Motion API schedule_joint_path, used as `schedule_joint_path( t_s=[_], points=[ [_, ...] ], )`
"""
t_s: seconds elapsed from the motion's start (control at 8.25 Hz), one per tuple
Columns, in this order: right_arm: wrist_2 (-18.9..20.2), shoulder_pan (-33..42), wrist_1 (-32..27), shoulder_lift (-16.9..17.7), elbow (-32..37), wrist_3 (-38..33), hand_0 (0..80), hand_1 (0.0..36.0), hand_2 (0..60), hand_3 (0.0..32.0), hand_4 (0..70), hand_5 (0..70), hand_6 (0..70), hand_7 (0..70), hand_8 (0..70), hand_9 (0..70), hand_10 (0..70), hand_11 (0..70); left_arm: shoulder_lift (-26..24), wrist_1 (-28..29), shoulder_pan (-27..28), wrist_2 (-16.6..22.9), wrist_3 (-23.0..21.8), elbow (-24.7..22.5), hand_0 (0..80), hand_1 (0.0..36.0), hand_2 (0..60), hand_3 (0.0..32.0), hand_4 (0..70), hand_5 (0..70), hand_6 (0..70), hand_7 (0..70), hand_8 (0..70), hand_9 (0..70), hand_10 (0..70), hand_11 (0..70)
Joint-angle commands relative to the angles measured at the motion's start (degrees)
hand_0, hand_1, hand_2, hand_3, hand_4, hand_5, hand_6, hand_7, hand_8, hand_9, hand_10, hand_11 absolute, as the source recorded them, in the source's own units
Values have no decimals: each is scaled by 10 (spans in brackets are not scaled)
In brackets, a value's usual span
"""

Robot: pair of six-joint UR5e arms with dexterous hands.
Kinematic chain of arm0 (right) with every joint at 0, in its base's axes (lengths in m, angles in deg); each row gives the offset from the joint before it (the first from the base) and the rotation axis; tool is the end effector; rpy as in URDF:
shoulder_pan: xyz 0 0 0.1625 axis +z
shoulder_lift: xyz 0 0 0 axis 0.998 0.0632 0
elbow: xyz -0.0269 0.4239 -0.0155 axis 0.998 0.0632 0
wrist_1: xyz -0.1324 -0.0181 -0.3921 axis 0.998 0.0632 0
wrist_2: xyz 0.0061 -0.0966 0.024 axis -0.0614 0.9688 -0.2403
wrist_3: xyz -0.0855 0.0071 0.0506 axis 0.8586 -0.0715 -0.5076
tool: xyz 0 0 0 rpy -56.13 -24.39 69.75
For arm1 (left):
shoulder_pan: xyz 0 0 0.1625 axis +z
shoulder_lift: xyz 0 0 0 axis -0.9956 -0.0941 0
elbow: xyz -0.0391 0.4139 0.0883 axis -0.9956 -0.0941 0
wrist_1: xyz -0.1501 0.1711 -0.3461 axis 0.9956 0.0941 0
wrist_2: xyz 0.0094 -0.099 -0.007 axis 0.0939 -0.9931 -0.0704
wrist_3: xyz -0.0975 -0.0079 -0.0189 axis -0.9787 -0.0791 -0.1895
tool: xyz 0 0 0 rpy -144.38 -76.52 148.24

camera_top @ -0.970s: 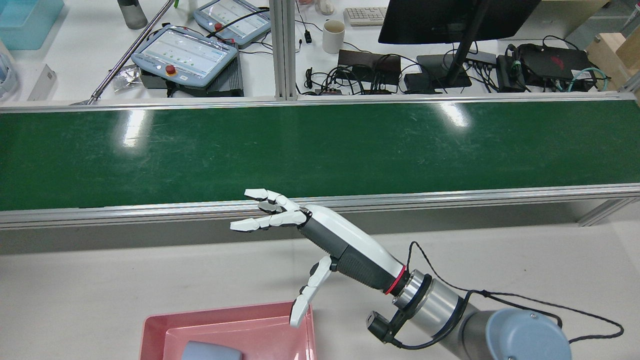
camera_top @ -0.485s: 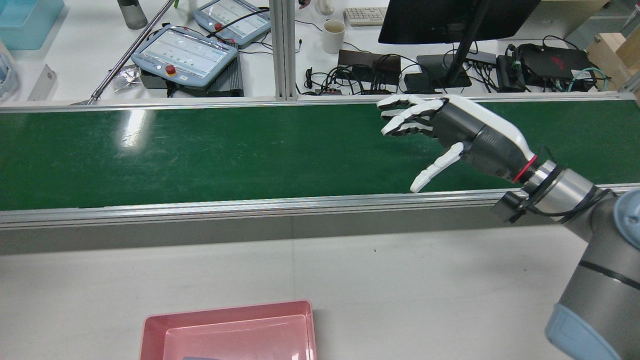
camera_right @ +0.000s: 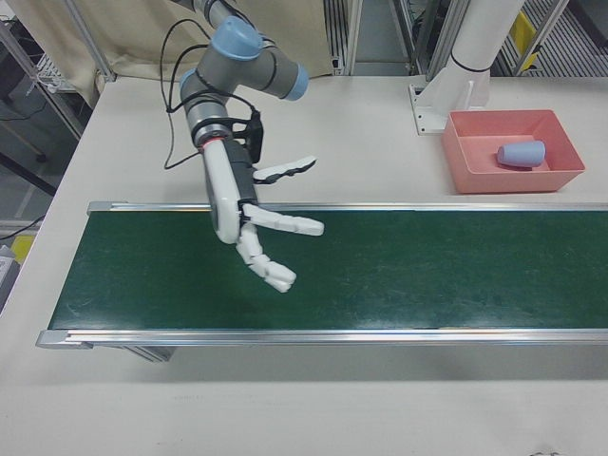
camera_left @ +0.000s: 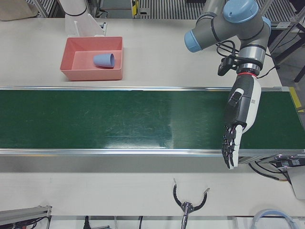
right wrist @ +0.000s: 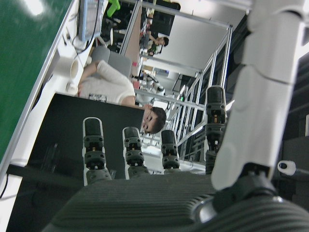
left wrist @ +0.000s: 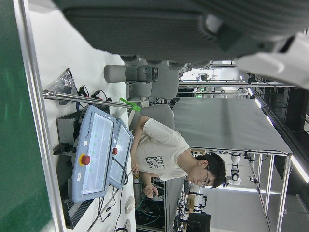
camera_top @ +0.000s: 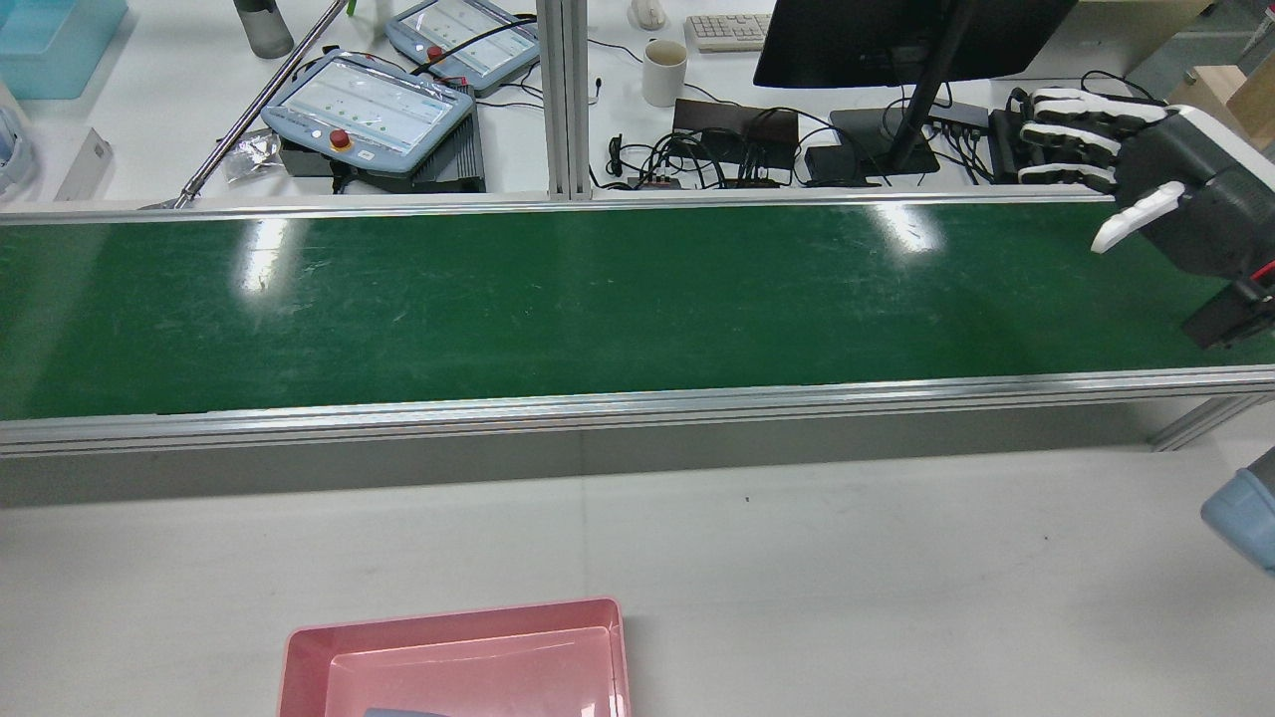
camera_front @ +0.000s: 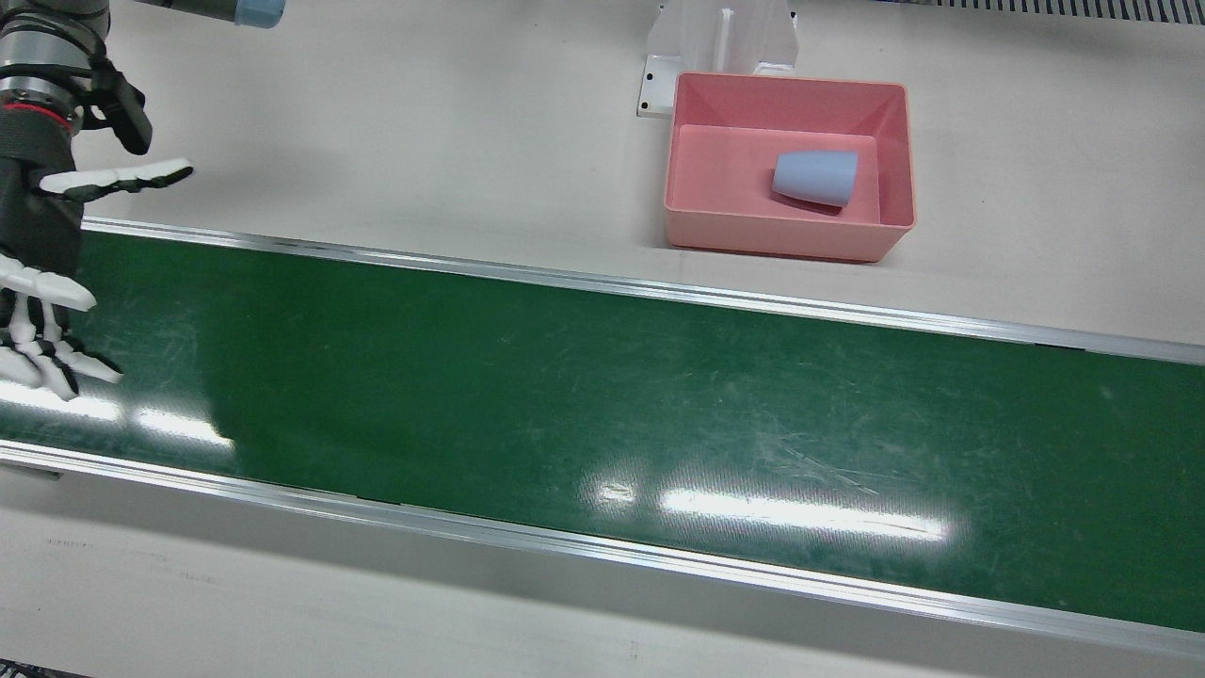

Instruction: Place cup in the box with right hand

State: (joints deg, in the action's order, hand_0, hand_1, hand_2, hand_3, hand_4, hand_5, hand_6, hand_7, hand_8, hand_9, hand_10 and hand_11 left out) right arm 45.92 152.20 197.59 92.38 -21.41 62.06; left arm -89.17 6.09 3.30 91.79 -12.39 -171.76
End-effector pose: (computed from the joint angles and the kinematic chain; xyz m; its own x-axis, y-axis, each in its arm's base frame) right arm -0.0575 -0.5064 0.5210 -0.9657 0.1294 0.2251 -0.1799 0.2916 -0.9395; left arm -0.0265 -0.5626 0.5498 -0.9308 -0.3656 0.0017 -0.0082 0.0161 -0.9998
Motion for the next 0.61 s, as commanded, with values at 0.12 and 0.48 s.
schedule_joint_path(
  t_s=[0.12,0.48],
  points=[
    [8,132,-154,37,204,-49,616,116,0,118,317,92,74,331,165,193,158,244,0,0,0,0,1,0,0,0,0,0,0,0,0,0,0,0,0,0],
    [10,154,-153,34,224,-49,558,69,0,114,355,77,75,351,170,207,164,247,0,-1,0,0,0,-1,0,0,0,0,0,0,0,0,0,0,0,0]
  ],
)
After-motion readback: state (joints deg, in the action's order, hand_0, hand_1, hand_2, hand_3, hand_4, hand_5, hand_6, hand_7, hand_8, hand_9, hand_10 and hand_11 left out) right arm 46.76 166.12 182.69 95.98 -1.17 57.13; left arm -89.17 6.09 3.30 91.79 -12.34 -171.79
